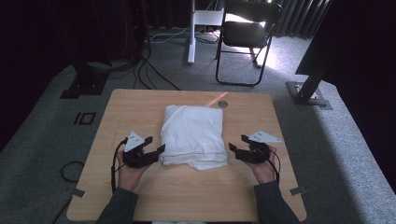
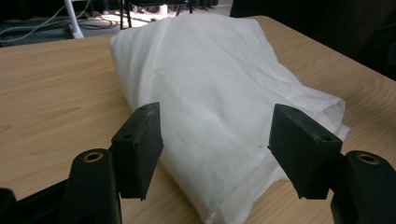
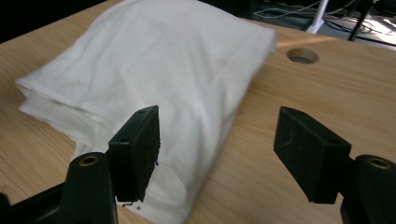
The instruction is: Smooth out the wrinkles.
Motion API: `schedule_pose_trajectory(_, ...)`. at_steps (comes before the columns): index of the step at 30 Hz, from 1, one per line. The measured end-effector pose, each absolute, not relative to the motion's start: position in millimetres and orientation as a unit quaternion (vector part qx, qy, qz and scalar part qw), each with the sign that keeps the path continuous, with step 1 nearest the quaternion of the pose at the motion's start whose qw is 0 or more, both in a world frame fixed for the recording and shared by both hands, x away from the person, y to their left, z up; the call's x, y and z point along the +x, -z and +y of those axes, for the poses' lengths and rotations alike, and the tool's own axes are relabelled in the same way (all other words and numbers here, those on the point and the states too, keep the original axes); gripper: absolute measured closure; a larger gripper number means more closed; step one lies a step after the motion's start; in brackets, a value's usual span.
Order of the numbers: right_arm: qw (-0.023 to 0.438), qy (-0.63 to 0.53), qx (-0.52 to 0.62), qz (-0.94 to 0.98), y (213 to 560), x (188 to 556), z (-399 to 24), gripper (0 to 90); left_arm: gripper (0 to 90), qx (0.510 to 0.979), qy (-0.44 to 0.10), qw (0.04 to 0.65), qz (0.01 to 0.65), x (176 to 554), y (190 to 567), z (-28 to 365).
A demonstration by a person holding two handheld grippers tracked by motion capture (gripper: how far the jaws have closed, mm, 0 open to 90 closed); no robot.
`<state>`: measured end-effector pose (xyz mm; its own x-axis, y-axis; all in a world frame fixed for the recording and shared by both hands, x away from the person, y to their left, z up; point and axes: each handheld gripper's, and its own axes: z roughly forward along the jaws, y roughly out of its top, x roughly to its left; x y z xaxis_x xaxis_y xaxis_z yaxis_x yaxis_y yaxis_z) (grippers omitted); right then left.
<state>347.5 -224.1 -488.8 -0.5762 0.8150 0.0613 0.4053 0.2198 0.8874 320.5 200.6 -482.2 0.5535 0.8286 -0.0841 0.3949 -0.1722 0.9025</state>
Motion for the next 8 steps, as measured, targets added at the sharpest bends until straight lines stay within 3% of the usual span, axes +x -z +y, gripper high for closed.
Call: schedule_pose_trajectory(8, 0.214, -0.474, 0.44, 0.733, 492, 334, -255, 30.9, 35.4, 0.715, -0.235, 0.481, 0.45, 317, 492, 226)
